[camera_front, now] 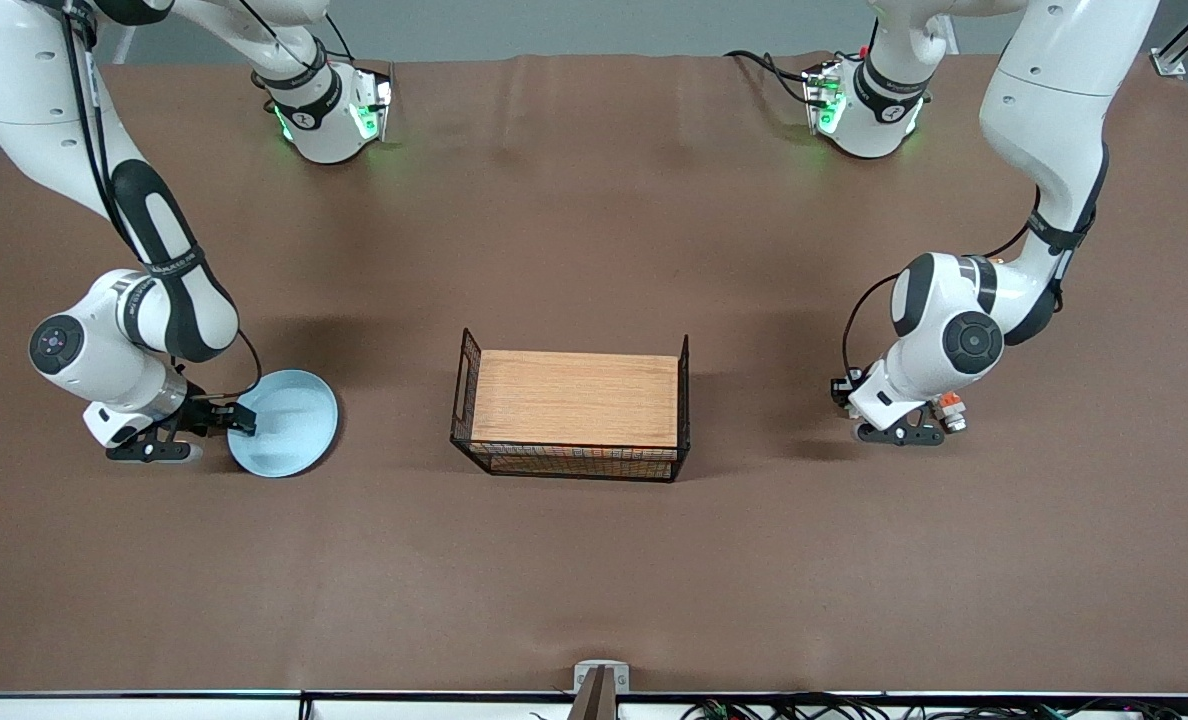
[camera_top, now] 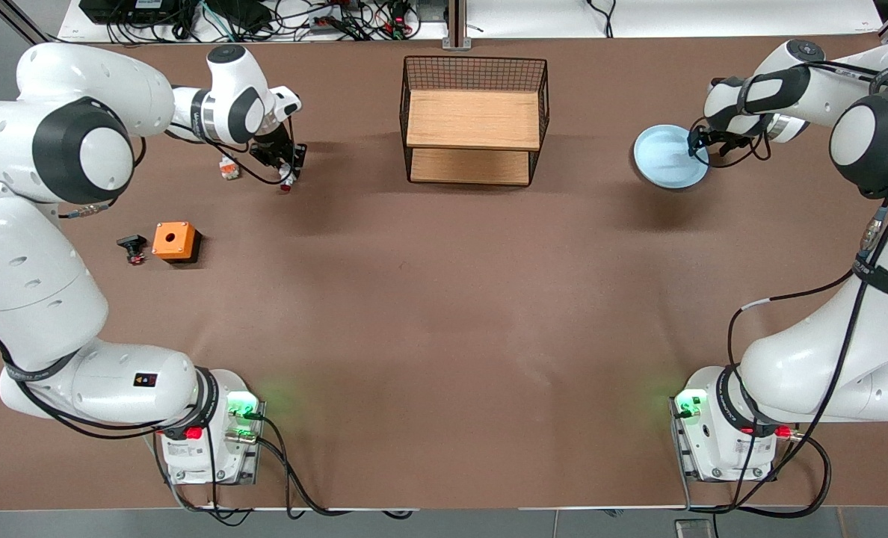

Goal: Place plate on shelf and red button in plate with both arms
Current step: 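Grasp the plate rim with the right gripper while the left gripper grasps the button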

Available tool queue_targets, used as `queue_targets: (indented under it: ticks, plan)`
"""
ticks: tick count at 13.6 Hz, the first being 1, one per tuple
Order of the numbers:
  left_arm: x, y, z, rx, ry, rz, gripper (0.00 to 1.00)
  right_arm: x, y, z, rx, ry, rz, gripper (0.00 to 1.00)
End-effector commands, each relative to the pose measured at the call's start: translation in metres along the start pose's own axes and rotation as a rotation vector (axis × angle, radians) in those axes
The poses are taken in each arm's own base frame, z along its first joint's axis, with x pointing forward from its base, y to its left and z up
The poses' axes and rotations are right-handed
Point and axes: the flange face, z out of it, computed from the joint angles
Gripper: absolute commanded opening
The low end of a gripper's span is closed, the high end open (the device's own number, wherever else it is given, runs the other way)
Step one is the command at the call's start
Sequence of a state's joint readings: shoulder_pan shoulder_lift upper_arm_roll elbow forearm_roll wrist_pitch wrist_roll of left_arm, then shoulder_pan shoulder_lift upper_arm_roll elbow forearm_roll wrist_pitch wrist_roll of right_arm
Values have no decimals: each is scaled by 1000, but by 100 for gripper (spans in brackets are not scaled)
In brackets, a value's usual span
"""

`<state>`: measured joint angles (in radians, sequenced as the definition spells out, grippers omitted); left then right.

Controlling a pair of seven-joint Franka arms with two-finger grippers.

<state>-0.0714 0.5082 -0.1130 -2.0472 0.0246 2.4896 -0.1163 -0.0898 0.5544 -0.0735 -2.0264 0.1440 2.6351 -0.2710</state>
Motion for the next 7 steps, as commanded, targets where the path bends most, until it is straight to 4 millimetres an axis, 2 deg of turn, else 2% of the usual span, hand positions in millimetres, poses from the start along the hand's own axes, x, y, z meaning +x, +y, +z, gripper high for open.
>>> queue_targets:
  ticks: [1, 5, 6, 7]
  plan:
    - [3, -4, -34, 18, 22, 18, 20, -3, 2, -2, 18, -1, 3, 60]
    - [11, -6, -79, 32, -7, 13, 22, -4, 5, -1, 21, -12, 10, 13]
    - [13, -7, -91, 35, -14, 9, 22, -4, 5, -1, 22, -12, 16, 4]
    - [16, -7, -102, 37, -14, 4, 22, -4, 5, -1, 24, -12, 20, 1]
